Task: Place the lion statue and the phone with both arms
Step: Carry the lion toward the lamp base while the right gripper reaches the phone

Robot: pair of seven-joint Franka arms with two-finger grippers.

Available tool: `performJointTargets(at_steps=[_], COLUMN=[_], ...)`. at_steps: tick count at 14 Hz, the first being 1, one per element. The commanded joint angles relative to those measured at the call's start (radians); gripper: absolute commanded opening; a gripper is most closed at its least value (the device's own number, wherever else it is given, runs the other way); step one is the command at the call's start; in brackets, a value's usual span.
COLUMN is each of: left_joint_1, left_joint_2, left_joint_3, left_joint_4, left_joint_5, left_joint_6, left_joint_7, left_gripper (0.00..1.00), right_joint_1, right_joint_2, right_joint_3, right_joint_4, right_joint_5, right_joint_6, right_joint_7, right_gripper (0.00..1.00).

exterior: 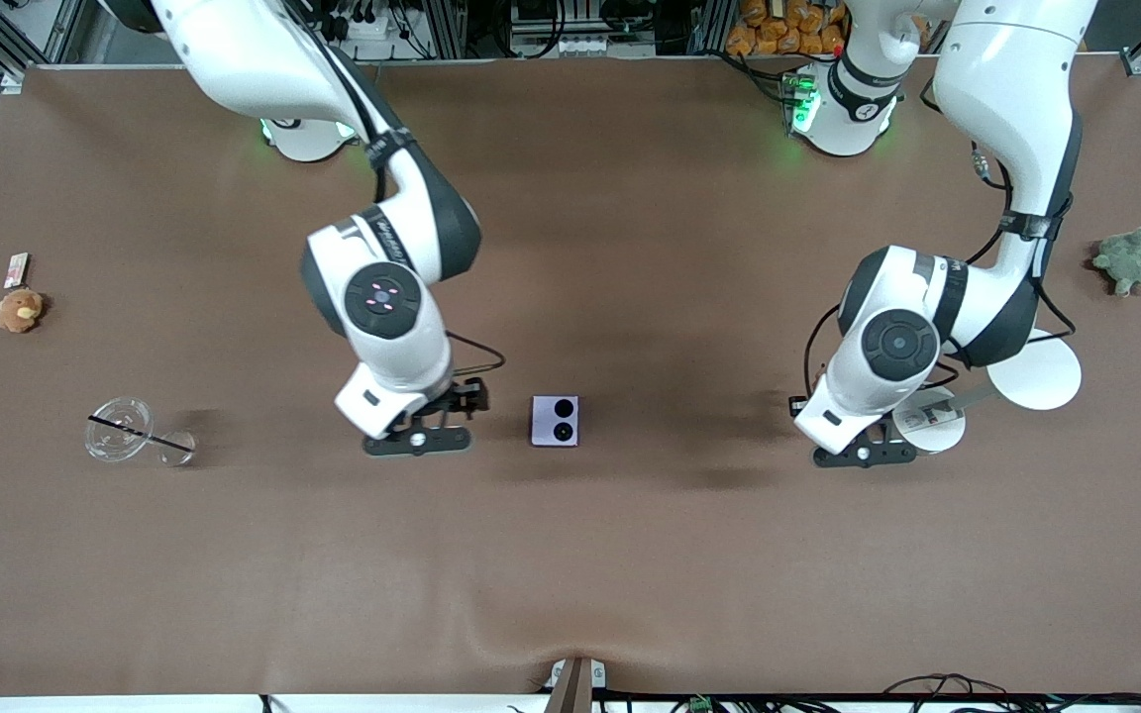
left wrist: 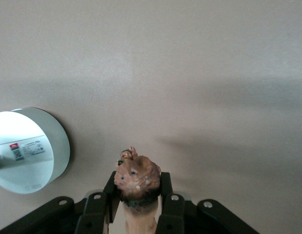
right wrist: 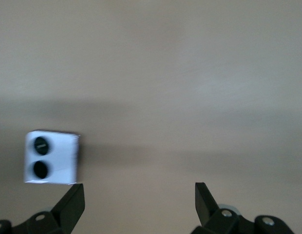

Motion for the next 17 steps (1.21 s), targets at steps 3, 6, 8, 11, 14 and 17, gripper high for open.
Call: performJointTargets(at_steps=[3, 6, 8, 11, 14, 17], left_joint_1=[0.071, 0.092, 0.128, 0.135, 0.157, 0.184], left_joint_2=[-0.088, -0.08, -0.073, -0.057, -0.028, -0.003], left_joint_3=[-0.016, -0.015, -0.016, -0.015, -0.015, -0.015], left_joint_4=[-0.158, -0.175, -0.187, -0.189, -0.189, -0.189], left_joint_5=[0.023, 0.028, 0.029, 0.029, 0.029, 0.029], left_joint_6=[0.11, 0.156, 0.206, 0.226, 0.271, 0.311], left_joint_7=[0.004, 0.017, 0.078, 0.142, 0.19, 0.236], left_gripper=[0.0, 0.0, 0.0, 0.0, 0.0, 0.0], right_joint_1=[0.02, 0.061, 0.081, 0.102, 0.121, 0.126], right_joint_2=[0.145, 0.215, 0.242, 0.262, 0.295, 0.358], right_joint_3=[-0.001, -0.002, -0.002, -0.002, -0.002, -0.004], right_joint_4=[0.041, 0.064, 0.066, 0.077, 0.113, 0.178], right_joint_5=[0.234, 0.232, 0.234, 0.234, 0.232, 0.231], right_joint_6=[0.102, 0.18, 0.232, 0.25, 0.25, 0.288], right_joint_7=[-0.048, -0.107, -0.097, -0.091, -0.035, -0.028], right_gripper=[1.0, 1.0, 1.0, 1.0, 1.0, 1.0])
